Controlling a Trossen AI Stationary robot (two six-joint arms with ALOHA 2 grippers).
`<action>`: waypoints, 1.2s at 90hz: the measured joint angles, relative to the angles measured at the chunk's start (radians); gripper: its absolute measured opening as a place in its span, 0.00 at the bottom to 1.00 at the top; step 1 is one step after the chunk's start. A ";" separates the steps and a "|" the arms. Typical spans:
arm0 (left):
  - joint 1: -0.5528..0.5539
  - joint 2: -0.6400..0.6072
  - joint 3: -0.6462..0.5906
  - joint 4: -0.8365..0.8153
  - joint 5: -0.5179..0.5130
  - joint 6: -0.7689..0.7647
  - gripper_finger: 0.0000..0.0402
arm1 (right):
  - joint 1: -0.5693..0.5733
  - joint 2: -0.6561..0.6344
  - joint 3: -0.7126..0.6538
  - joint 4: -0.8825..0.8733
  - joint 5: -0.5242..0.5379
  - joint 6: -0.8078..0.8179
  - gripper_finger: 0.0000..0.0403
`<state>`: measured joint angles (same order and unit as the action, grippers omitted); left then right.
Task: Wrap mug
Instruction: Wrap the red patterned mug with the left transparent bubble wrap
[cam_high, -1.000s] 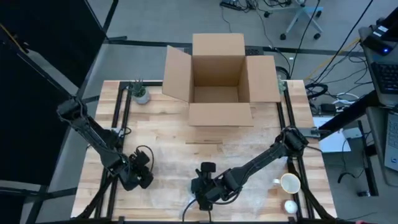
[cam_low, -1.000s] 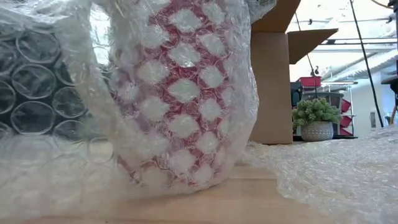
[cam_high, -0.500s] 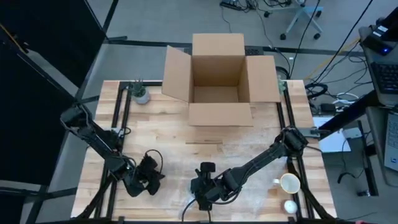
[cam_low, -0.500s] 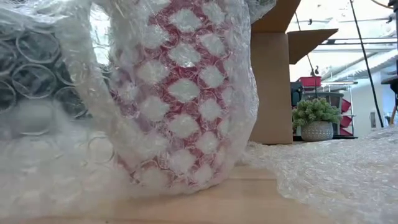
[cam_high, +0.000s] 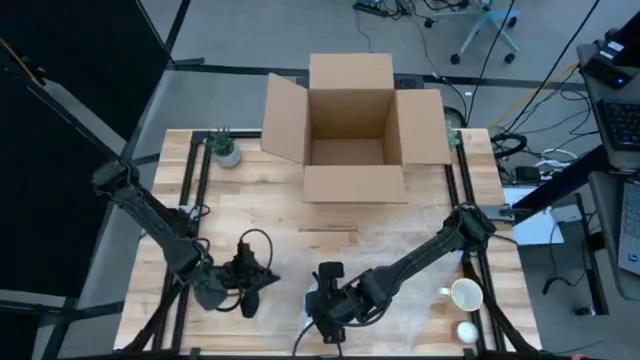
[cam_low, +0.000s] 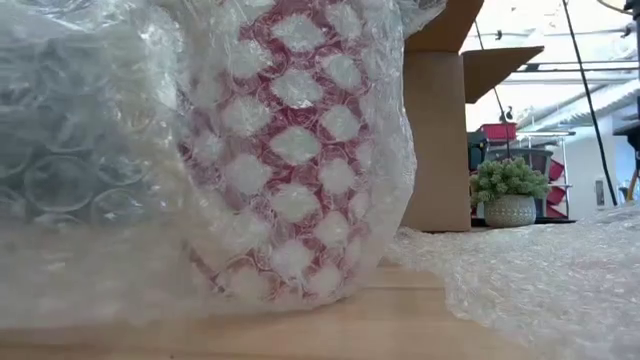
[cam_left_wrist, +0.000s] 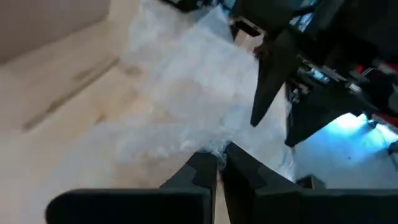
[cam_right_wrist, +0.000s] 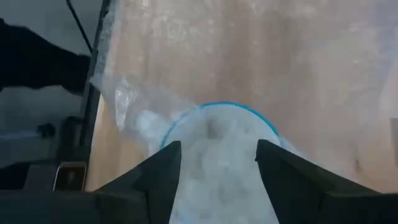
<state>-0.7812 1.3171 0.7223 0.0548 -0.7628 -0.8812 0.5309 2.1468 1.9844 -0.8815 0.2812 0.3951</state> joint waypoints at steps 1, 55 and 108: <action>0.002 0.000 0.000 0.004 0.000 0.006 0.00 | 0.000 0.000 0.008 -0.014 0.000 0.000 0.49; 0.070 0.034 0.000 0.120 0.053 0.138 0.00 | 0.133 -0.002 -0.050 -0.128 0.144 0.278 0.49; 0.128 0.188 0.000 0.351 0.176 0.199 0.00 | 0.066 -0.002 -0.195 0.199 0.323 0.162 0.49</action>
<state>-0.6532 1.5054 0.7227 0.4060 -0.5865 -0.6820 0.5966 2.1452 1.7895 -0.6821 0.6038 0.5568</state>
